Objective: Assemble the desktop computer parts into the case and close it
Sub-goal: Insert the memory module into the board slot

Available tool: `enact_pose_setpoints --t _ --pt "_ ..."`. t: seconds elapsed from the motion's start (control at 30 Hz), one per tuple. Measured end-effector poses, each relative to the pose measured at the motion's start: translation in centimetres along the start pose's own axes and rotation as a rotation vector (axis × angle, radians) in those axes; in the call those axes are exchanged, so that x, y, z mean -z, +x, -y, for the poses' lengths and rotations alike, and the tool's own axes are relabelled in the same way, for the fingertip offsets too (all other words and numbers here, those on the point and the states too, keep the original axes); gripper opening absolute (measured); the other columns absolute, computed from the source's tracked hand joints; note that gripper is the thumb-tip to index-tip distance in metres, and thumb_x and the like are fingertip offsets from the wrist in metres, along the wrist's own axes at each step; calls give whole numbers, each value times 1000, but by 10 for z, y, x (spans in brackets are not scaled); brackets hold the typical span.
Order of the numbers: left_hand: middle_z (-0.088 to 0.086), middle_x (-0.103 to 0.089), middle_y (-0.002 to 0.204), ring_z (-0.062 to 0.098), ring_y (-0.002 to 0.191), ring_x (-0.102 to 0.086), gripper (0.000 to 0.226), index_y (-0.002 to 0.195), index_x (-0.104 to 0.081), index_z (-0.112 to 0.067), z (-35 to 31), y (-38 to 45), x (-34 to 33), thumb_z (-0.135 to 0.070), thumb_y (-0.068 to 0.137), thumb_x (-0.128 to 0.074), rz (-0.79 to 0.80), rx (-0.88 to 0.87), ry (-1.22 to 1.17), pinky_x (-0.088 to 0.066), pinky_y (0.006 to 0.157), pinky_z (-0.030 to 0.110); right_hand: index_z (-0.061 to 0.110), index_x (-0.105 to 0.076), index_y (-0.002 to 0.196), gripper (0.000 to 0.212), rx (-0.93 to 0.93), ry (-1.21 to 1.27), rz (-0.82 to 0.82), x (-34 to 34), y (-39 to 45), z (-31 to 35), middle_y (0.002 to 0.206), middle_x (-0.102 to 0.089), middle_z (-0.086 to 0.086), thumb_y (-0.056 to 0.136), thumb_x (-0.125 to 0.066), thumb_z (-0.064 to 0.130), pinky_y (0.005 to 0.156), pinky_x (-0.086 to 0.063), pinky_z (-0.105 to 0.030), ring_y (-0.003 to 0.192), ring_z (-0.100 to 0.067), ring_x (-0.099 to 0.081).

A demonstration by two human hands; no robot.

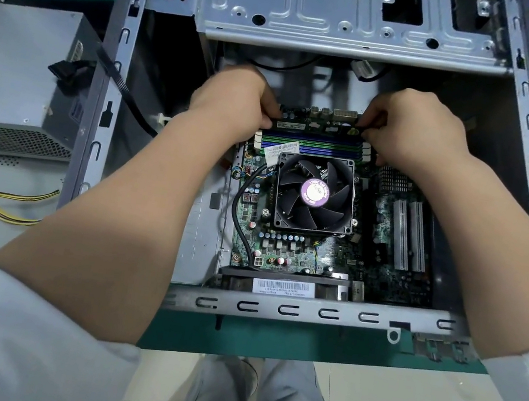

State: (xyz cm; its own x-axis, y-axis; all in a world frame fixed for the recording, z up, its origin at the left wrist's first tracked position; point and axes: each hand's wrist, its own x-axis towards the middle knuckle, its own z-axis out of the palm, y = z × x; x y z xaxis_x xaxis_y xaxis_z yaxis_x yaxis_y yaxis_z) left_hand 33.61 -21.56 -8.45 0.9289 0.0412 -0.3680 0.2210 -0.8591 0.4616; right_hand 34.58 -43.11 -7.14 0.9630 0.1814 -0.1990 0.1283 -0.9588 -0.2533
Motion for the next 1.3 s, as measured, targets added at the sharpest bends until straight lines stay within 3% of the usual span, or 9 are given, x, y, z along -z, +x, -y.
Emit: enact_pose_setpoints --t 0.17,0.53,1.0,1.3 --pt "0 -69 108 21 100 -63 26 105 -73 -31 -1 0 -1 -19 82 -74 -1 13 8 -49 95 31 35 -64 84 23 7 -8 -3 -2 -1 0 73 -58 3 82 -58 13 71 -47 -33 87 -28 -64" --pt "-1 -70 107 20 97 -61 27 106 -73 -31 0 0 -5 -19 82 -73 -31 -24 61 -47 90 27 34 -66 86 24 -7 -23 -8 -2 -1 -1 66 -57 3 82 -57 12 70 -47 -33 86 -27 -65" --pt "1 -69 112 24 105 -61 28 110 -71 -30 -5 -4 -3 -20 84 -72 10 5 79 -47 95 32 33 -65 83 21 -16 -17 -3 -3 -1 0 66 -55 3 83 -59 13 69 -46 -33 85 -28 -64" --pt "0 -66 117 24 111 -58 27 112 -70 -31 -10 -9 2 -21 87 -69 8 11 98 -46 96 31 30 -68 84 13 -46 38 23 2 -1 1 56 -64 3 84 -64 18 62 -42 -27 67 -16 -64"
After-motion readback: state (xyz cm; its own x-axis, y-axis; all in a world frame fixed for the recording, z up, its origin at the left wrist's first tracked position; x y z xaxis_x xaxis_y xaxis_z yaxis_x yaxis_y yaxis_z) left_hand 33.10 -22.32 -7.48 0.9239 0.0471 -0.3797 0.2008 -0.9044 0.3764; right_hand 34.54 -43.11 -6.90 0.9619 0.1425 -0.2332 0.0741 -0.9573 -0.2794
